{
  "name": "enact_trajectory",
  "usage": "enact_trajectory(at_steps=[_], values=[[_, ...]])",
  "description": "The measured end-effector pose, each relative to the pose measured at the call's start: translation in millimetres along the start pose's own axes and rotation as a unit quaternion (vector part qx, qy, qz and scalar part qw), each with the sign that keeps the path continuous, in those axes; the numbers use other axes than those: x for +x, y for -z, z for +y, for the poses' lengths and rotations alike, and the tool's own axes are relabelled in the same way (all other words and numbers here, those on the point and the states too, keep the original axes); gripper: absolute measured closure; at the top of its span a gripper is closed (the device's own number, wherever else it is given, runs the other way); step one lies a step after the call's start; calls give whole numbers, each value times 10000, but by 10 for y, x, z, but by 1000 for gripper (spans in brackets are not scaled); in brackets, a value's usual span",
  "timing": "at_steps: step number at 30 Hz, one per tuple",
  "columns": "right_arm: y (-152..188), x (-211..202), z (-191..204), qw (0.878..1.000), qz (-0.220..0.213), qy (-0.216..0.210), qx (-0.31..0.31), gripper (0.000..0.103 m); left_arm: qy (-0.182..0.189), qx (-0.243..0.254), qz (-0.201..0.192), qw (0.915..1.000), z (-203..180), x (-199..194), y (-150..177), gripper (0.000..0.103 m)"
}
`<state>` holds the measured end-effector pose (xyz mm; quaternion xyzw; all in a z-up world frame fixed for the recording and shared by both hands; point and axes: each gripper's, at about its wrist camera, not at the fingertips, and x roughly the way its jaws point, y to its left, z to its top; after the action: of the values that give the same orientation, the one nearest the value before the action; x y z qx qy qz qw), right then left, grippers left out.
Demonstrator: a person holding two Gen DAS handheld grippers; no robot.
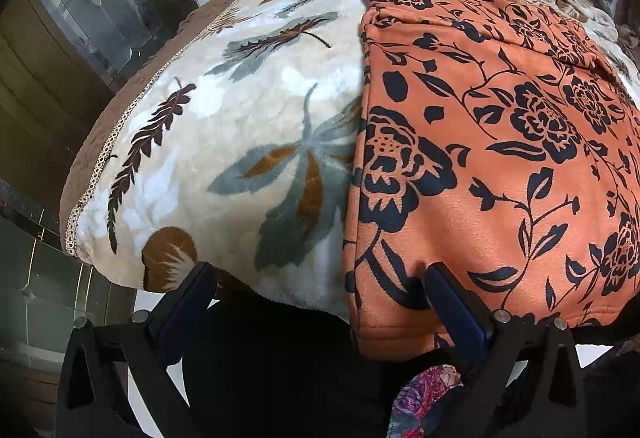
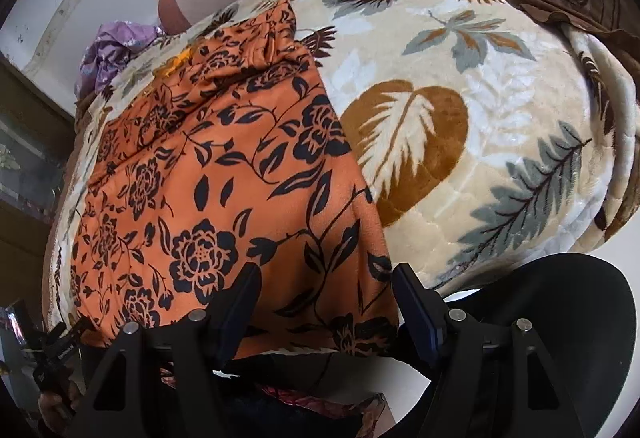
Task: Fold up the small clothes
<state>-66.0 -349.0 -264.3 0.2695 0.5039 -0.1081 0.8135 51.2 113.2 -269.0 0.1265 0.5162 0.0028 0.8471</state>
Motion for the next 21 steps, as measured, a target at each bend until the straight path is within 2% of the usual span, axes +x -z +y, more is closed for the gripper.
enact_trajectory(at_steps=[7, 11, 21], values=[[-33, 52, -18, 10000, 61, -43, 63, 31, 21, 18, 44, 10000, -24, -10, 10, 0], [-57, 50, -53, 10000, 53, -15, 66, 31, 240, -49, 185, 9995, -11, 7, 17, 0], [-55, 80, -512, 9974, 41, -188, 689, 32, 642, -233, 350, 9970, 116, 61, 50, 0]])
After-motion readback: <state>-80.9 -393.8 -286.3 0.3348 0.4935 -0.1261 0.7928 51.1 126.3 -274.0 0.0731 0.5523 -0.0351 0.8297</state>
